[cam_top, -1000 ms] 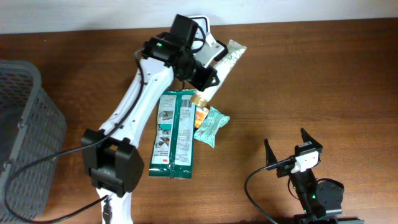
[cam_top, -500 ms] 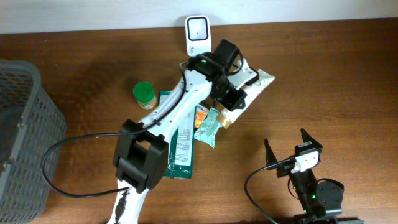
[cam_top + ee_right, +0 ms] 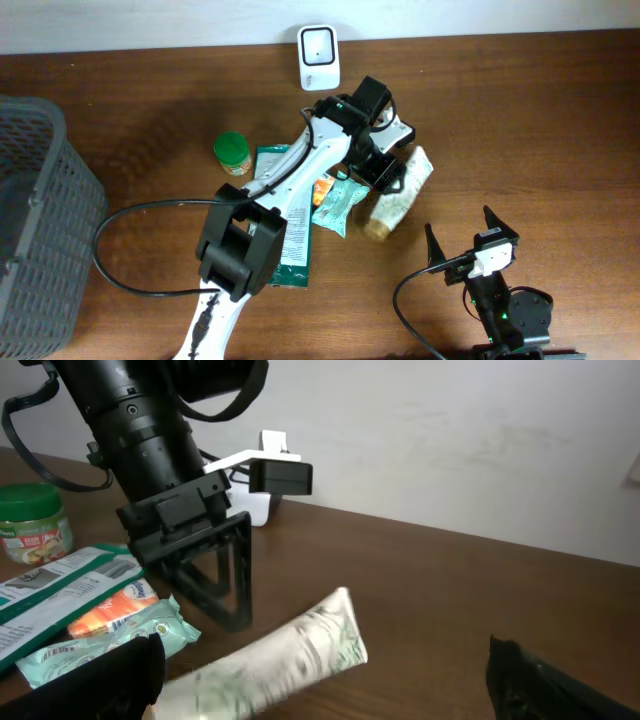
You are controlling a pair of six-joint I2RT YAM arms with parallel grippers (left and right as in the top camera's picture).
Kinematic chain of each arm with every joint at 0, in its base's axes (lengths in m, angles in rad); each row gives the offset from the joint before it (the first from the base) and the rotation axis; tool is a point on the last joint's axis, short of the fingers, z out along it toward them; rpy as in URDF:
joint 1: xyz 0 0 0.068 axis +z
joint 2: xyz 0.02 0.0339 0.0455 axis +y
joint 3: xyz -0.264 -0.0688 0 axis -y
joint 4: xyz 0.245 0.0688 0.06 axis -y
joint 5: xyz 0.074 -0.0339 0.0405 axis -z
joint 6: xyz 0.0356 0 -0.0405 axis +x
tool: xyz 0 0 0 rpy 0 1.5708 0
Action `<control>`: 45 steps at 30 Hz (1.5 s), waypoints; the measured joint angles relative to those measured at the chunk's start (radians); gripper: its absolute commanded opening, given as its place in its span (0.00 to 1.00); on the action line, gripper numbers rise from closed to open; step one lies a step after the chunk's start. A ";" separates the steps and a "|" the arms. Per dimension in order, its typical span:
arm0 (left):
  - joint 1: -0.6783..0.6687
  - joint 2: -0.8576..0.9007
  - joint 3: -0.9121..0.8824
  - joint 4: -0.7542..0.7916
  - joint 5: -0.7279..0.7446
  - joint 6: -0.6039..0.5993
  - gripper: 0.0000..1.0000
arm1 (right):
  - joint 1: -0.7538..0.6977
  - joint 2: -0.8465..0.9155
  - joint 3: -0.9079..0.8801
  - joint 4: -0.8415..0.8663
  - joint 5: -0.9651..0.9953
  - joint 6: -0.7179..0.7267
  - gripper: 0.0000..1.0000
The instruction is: Scan the item barcode
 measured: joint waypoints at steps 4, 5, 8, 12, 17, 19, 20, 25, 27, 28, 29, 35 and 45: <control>0.006 -0.001 0.004 -0.001 0.000 -0.004 0.99 | 0.000 0.000 0.000 0.000 0.000 0.000 0.98; 0.015 -0.006 0.013 -0.003 0.000 -0.004 0.99 | 0.000 0.000 0.000 0.000 0.000 0.000 0.98; 0.079 -0.067 0.040 -0.019 0.000 -0.004 0.99 | 0.000 0.000 0.000 0.000 0.000 0.000 0.98; 0.246 -0.252 0.085 -0.039 -0.019 -0.004 0.99 | 0.000 0.000 0.000 0.000 0.000 0.000 0.98; 0.503 -0.462 0.100 -0.111 -0.123 -0.003 0.99 | 0.000 0.000 0.000 0.000 0.000 0.000 0.98; 0.600 -0.481 0.103 -0.134 -0.155 0.000 0.99 | 0.000 0.000 0.000 0.000 0.000 0.000 0.98; 0.644 -0.482 0.103 -0.148 -0.164 0.002 0.99 | 0.000 0.000 0.000 0.000 0.000 0.000 0.98; 0.787 -0.481 0.103 -0.167 -0.188 0.047 0.99 | 0.000 0.000 0.000 0.000 0.000 0.000 0.98; 0.802 -0.481 0.103 -0.172 -0.192 0.083 0.99 | 0.000 0.000 0.000 0.000 0.000 0.000 0.98; 0.808 -0.481 0.103 -0.173 -0.201 0.104 0.99 | 0.000 0.000 0.000 0.000 0.000 0.000 0.98; 0.811 -0.481 0.103 -0.173 -0.209 0.116 0.99 | 0.000 0.000 0.000 0.000 0.000 0.000 0.98; 0.871 -0.481 0.103 -0.173 -0.238 0.142 0.99 | 0.000 0.000 0.000 0.000 0.000 0.000 0.98; 0.892 -0.481 0.103 -0.188 -0.248 0.142 0.99 | 0.000 0.000 0.000 0.000 0.000 0.000 0.98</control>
